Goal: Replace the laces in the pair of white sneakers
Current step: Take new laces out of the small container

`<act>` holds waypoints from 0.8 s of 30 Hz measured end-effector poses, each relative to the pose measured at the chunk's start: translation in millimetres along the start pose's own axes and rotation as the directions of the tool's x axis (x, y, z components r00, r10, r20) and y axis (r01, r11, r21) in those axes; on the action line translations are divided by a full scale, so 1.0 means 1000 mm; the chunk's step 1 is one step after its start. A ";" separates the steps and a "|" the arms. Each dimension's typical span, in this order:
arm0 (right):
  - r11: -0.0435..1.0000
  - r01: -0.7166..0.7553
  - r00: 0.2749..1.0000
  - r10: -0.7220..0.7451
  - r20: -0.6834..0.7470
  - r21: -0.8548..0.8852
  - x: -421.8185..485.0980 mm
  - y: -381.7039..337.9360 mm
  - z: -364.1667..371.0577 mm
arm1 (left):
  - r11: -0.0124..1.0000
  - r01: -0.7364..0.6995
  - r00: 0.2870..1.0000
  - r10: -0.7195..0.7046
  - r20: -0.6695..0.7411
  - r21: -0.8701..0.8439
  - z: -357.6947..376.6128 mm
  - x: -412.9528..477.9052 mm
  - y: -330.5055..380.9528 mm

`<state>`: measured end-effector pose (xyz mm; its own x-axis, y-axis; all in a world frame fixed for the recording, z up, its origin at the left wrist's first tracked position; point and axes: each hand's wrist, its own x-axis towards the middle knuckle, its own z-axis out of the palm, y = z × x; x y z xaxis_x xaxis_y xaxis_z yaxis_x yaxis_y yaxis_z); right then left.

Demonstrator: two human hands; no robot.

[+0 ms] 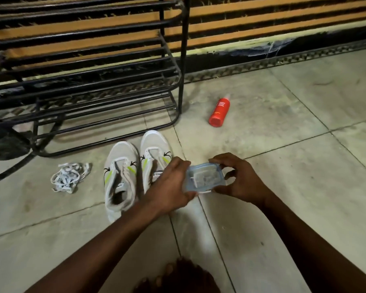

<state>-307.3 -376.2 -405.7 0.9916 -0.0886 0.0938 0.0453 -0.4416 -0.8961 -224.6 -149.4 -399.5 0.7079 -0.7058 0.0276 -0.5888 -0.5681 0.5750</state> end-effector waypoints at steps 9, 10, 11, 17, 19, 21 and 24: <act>0.981 0.053 0.998 -0.046 0.041 -0.187 -0.008 0.021 -0.015 | 0.992 0.112 0.989 -0.105 0.103 -0.062 0.036 0.002 0.014; 0.984 0.037 0.999 -0.031 0.034 -0.177 -0.009 0.025 -0.018 | 0.991 0.116 0.989 -0.109 0.096 -0.073 0.037 0.001 0.012; 0.987 0.018 1.000 -0.014 0.025 -0.161 -0.010 0.028 -0.021 | 0.990 0.121 0.989 -0.114 0.089 -0.071 0.038 0.002 0.010; 0.992 -0.099 0.994 0.097 -0.042 -0.072 -0.019 0.045 -0.040 | 0.991 0.128 0.990 -0.127 0.058 -0.023 0.048 0.022 0.010; 0.992 -0.128 0.991 0.127 -0.047 -0.022 -0.020 0.047 -0.041 | 0.992 0.123 0.992 -0.121 0.045 -0.028 0.054 0.026 0.009; 0.988 -0.155 0.986 0.156 -0.051 0.029 -0.021 0.050 -0.040 | 0.991 0.134 0.991 -0.134 0.018 -0.010 0.059 0.027 0.008; 0.982 -0.179 0.981 0.182 -0.060 0.054 -0.021 0.050 -0.038 | 0.982 0.172 0.982 -0.177 -0.060 -0.074 0.061 0.028 0.011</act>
<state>-330.2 -430.5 -435.7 0.9743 -0.2209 -0.0447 -0.1260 -0.3694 -0.9207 -234.9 -201.5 -442.4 0.8227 -0.5679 -0.0258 -0.4277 -0.6482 0.6300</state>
